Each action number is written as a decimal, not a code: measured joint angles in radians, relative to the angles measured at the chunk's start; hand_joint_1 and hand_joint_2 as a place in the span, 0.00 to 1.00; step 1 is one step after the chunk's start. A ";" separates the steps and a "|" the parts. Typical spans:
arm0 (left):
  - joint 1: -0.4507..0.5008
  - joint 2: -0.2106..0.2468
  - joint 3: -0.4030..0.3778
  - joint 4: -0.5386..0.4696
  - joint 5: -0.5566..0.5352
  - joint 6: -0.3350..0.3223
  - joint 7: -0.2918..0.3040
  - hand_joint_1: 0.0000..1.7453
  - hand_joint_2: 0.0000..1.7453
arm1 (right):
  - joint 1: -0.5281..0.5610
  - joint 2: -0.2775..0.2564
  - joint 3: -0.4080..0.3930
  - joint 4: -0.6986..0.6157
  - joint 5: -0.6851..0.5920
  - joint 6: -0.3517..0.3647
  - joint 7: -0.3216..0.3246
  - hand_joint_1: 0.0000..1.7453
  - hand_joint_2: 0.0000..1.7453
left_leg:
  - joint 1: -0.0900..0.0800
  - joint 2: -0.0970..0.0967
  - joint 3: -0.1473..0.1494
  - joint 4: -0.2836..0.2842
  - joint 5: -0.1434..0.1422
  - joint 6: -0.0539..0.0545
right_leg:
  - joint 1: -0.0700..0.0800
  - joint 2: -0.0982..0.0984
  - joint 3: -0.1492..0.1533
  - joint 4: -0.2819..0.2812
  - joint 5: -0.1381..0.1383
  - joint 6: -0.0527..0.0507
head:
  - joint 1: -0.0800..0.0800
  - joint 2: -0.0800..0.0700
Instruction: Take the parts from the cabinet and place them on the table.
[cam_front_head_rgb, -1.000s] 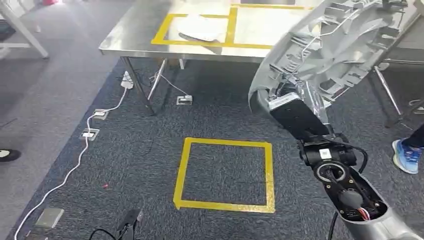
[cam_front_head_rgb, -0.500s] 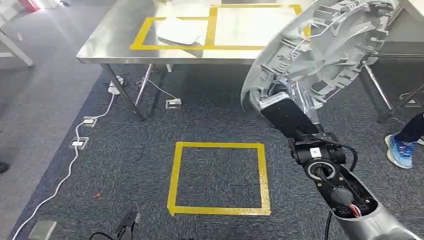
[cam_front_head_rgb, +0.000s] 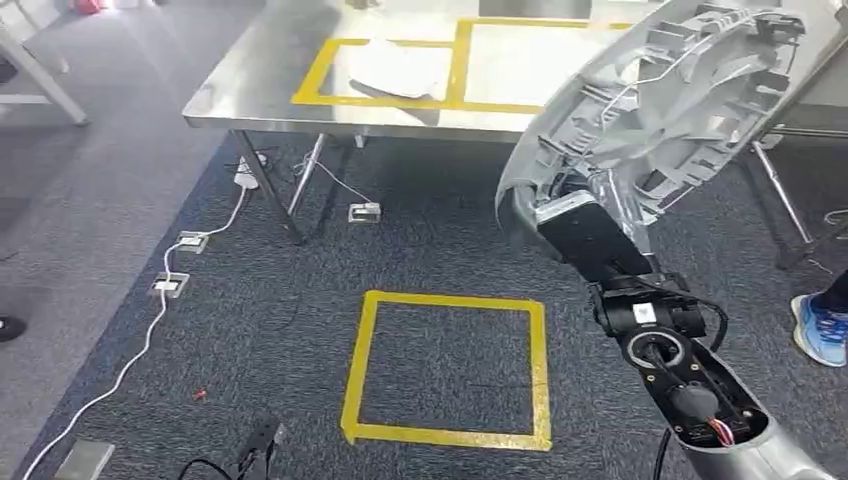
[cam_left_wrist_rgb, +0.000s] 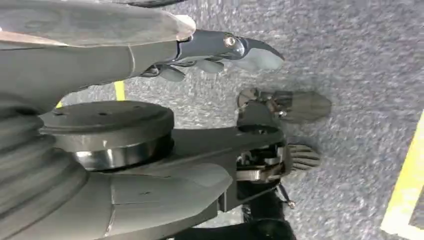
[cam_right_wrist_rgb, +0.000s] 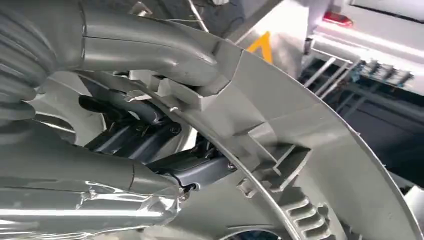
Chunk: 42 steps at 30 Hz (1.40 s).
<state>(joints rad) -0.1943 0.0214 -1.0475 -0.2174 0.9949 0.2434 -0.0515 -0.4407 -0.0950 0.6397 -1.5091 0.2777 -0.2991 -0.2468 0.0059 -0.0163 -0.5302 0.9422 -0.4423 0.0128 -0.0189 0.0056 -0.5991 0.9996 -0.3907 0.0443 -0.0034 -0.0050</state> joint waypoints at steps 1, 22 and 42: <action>-0.001 0.001 0.000 0.000 0.000 0.000 0.000 0.00 1.00 | 0.001 0.000 0.000 0.000 0.000 -0.001 0.000 1.00 1.00 | -0.007 -0.001 0.000 0.003 -0.005 -0.007 | 0.005 0.001 0.012 -0.006 -0.015 0.000 | -0.001 0.000; -0.010 0.002 0.000 0.000 -0.005 -0.001 0.005 0.00 1.00 | 0.008 0.000 0.000 -0.013 0.002 -0.005 0.015 1.00 1.00 | -0.003 0.008 -0.072 -0.009 0.063 0.003 | 0.010 0.004 0.083 -0.011 -0.120 -0.010 | -0.029 0.000; -0.005 -0.002 0.000 0.000 -0.006 0.000 0.004 0.00 1.00 | 0.011 0.000 0.000 -0.012 -0.001 -0.004 0.013 1.00 1.00 | 0.002 0.008 -0.226 0.365 -0.116 -0.042 | 0.002 0.001 0.046 -0.035 -0.050 -0.049 | -0.032 0.000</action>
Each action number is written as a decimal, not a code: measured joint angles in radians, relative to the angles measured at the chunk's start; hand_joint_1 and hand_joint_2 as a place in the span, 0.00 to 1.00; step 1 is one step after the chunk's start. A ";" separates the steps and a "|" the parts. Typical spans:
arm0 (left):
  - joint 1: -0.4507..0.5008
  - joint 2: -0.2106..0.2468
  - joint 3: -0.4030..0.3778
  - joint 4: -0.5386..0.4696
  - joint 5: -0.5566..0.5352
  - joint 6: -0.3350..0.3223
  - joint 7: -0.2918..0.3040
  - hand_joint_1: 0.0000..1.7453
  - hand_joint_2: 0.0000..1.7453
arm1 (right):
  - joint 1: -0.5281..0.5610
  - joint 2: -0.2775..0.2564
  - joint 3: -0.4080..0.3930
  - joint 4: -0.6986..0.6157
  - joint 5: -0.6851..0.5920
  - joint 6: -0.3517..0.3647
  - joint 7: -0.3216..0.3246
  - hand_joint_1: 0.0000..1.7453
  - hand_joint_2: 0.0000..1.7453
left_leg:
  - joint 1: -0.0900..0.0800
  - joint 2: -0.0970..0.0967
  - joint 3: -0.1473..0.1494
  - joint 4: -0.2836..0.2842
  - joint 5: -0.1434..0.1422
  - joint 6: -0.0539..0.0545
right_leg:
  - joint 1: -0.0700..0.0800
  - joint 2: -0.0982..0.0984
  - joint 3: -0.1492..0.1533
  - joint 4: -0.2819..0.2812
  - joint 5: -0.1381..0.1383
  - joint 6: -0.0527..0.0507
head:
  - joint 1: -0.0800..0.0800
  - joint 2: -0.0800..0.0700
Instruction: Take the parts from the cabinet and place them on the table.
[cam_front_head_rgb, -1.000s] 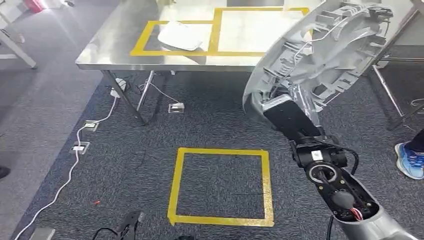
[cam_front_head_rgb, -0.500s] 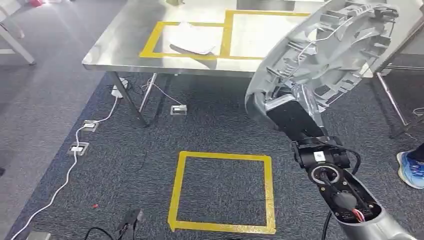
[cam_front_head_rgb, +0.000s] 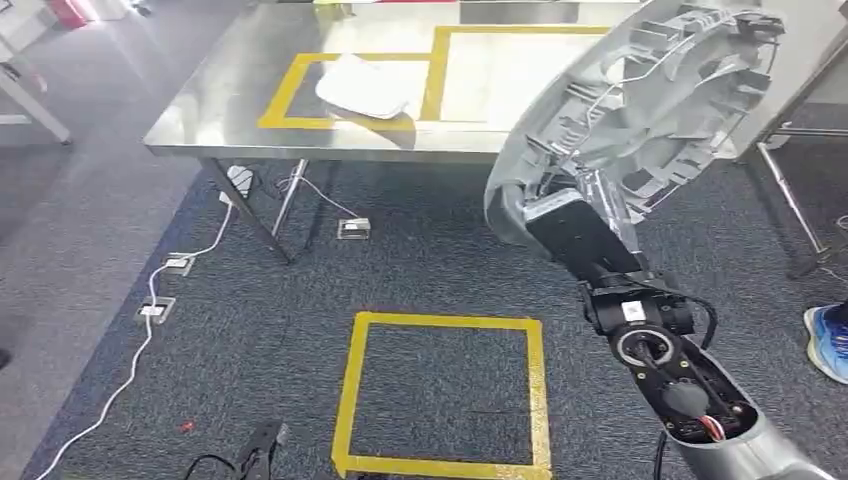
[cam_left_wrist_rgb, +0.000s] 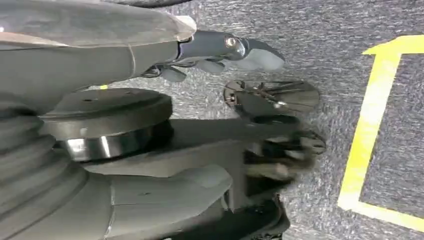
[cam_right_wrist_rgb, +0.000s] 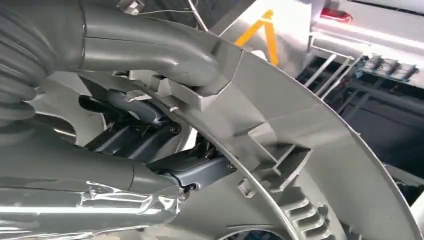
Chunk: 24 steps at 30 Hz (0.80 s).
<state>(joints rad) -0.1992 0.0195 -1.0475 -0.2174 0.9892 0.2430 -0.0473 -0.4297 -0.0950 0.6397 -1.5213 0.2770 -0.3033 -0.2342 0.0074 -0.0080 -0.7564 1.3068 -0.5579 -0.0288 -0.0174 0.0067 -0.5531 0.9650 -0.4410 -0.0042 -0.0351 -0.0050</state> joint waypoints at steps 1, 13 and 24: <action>0.001 0.000 0.000 0.000 0.000 0.000 0.000 0.00 1.00 | 0.000 0.000 0.000 0.000 0.000 0.000 0.000 1.00 1.00 | 0.000 0.000 0.005 -0.037 0.040 0.003 | 0.000 0.001 0.007 0.000 -0.005 0.001 | -0.003 0.000; -0.003 0.001 0.000 0.000 0.000 0.001 0.000 0.00 1.00 | -0.002 0.000 0.000 -0.001 0.000 -0.001 0.000 1.00 1.00 | -0.005 0.001 0.157 -0.364 0.172 0.052 | 0.007 -0.001 -0.020 0.139 -0.121 0.043 | 0.012 0.000; -0.003 -0.003 0.000 0.000 -0.002 0.001 0.002 0.00 1.00 | 0.004 0.000 0.000 0.002 0.000 -0.002 0.001 1.00 1.00 | -0.009 -0.021 0.202 -0.352 0.124 0.034 | 0.010 0.008 -0.026 0.010 0.021 0.028 | 0.030 0.000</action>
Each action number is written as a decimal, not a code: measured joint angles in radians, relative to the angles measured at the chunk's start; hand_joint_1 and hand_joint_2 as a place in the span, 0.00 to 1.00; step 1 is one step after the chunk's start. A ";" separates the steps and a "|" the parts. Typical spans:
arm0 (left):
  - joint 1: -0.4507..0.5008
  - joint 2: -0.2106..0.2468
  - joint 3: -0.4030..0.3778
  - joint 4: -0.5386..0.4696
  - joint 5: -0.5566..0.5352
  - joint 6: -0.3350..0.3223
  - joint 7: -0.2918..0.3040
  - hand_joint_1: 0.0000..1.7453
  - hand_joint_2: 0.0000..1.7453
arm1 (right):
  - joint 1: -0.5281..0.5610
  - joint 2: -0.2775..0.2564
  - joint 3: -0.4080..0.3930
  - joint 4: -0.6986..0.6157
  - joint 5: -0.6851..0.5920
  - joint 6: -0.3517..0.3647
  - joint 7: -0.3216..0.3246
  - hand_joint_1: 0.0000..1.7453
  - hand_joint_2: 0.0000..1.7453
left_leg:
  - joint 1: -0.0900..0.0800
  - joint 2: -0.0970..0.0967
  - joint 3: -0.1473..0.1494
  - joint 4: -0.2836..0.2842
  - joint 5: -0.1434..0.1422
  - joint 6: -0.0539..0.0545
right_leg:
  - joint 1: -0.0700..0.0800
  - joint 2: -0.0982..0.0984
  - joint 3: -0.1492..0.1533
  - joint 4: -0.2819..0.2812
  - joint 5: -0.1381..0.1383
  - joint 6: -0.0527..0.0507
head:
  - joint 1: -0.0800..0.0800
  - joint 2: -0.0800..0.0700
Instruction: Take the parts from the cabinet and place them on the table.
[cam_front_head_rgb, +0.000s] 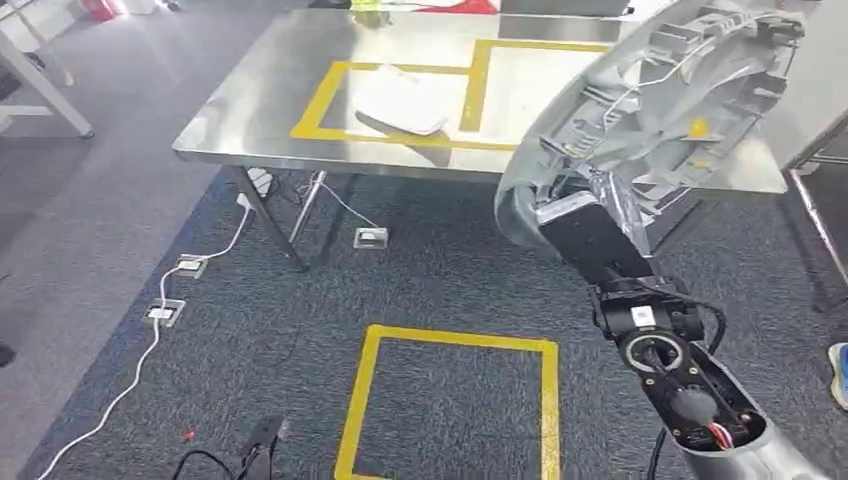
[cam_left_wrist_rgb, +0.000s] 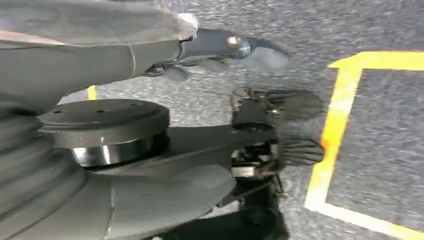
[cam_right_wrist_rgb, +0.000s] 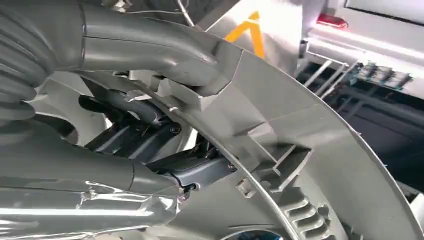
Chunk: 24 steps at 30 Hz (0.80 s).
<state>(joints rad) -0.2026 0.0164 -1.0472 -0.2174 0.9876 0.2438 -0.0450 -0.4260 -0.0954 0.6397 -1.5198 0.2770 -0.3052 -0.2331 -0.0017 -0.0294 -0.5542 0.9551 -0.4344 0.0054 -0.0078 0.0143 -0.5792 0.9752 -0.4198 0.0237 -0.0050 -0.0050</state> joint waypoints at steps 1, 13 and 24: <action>0.000 -0.001 0.000 0.000 0.000 0.000 0.000 0.00 1.00 | 0.001 0.000 0.000 0.000 0.000 0.000 0.000 1.00 1.00 | 0.002 0.000 0.001 -0.004 0.000 -0.002 | 0.001 0.000 0.000 0.000 -0.003 -0.004 | -0.001 0.000; 0.002 0.003 0.000 0.000 0.000 0.000 0.000 0.00 1.00 | 0.001 0.000 0.000 -0.002 0.000 -0.001 0.000 1.00 1.00 | 0.000 0.040 -0.075 0.009 0.083 -0.008 | -0.006 -0.018 0.074 -0.020 -0.050 -0.017 | -0.037 0.000; 0.001 0.001 0.000 0.000 -0.002 0.000 0.000 0.00 1.00 | 0.006 0.000 0.000 -0.005 0.000 -0.002 0.003 1.00 1.00 | 0.001 0.008 -0.025 -0.019 0.037 0.024 | -0.005 -0.016 -0.111 0.325 -0.184 0.021 | -0.008 0.000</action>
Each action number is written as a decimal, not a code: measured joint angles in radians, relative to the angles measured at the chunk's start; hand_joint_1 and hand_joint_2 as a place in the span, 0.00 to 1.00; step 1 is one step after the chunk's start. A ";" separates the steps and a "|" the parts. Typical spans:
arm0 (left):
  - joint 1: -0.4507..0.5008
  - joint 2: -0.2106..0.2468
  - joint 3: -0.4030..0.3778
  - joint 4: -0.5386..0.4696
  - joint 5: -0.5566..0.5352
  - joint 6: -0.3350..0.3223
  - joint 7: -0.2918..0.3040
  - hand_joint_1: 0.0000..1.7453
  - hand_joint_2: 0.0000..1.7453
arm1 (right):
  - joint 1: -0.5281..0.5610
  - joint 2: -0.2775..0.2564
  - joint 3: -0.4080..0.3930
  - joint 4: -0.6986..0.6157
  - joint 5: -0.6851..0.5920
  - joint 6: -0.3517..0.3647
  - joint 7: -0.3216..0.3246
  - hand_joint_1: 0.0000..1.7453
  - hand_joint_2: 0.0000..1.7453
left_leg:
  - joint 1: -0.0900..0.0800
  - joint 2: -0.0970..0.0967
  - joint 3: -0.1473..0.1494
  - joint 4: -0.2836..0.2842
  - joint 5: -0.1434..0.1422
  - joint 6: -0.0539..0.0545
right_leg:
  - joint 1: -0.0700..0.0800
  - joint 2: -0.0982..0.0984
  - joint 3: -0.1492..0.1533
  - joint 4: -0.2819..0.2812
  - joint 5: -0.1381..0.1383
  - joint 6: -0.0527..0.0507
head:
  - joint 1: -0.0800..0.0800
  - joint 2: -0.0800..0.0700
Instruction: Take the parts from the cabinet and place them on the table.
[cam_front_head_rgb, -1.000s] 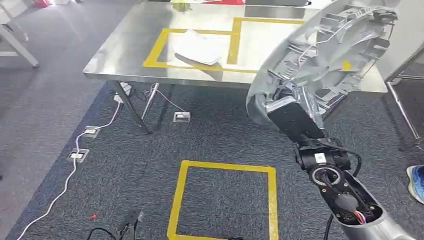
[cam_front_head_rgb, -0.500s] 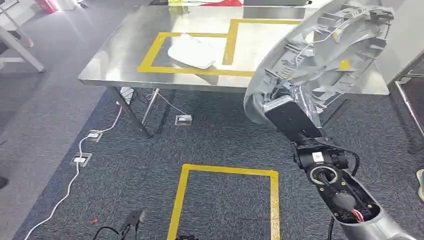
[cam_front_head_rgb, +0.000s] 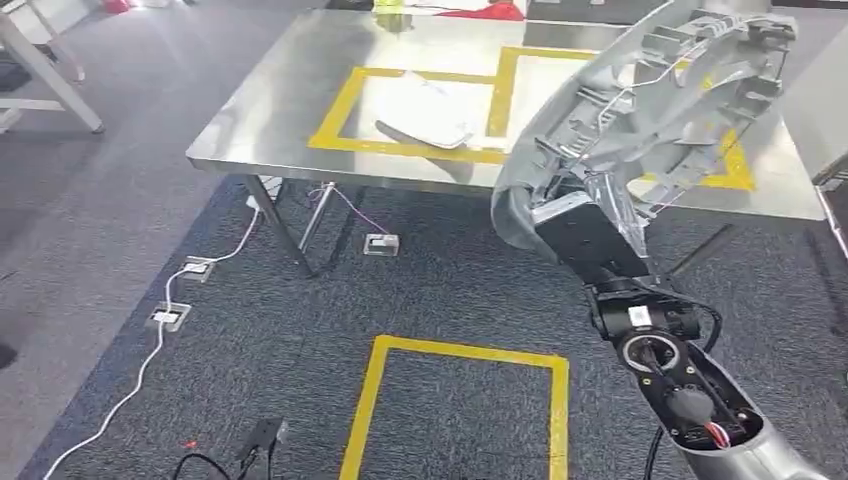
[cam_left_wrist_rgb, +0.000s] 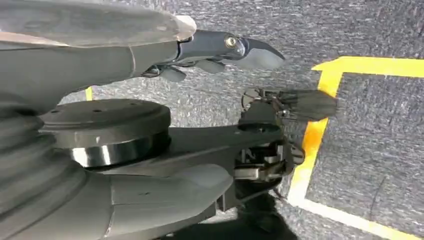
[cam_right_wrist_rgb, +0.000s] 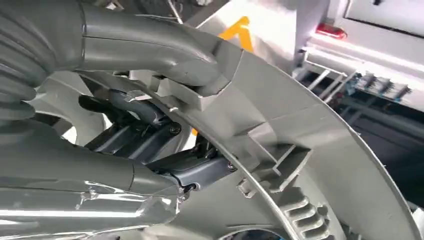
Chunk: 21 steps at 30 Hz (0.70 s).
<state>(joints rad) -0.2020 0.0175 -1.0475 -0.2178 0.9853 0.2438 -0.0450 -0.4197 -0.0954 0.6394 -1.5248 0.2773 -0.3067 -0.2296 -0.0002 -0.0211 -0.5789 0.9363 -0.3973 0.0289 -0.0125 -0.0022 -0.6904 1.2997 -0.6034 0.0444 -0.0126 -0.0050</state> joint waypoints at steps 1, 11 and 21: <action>0.000 0.000 0.000 0.000 0.000 0.000 0.000 0.00 1.00 | 0.000 0.000 0.000 0.000 0.000 0.000 0.000 1.00 1.00 | 0.000 -0.007 0.010 0.001 -0.006 -0.002 | -0.001 0.000 0.010 -0.046 0.047 0.000 | 0.003 0.000; 0.000 0.000 0.000 0.000 -0.001 0.000 0.000 0.00 1.00 | -0.004 0.000 -0.001 0.000 0.002 -0.003 -0.001 1.00 1.00 | -0.003 -0.009 0.001 0.081 -0.073 -0.045 | -0.009 0.011 0.141 -0.347 0.177 -0.040 | -0.003 0.000; -0.004 0.002 0.000 0.000 -0.002 0.003 0.000 0.00 1.00 | -0.009 0.000 0.000 0.004 0.002 -0.004 -0.016 1.00 1.00 | -0.012 0.060 -0.044 0.011 0.027 -0.027 | 0.006 -0.037 0.192 -0.345 0.122 -0.029 | -0.036 0.000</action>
<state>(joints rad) -0.2063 0.0198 -1.0475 -0.2178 0.9838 0.2468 -0.0450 -0.4282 -0.0954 0.6394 -1.5209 0.2796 -0.3105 -0.2453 -0.0123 0.0391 -0.6226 0.9476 -0.3707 0.0019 -0.0061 -0.0395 -0.4984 0.9545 -0.4818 0.0151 -0.0485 -0.0050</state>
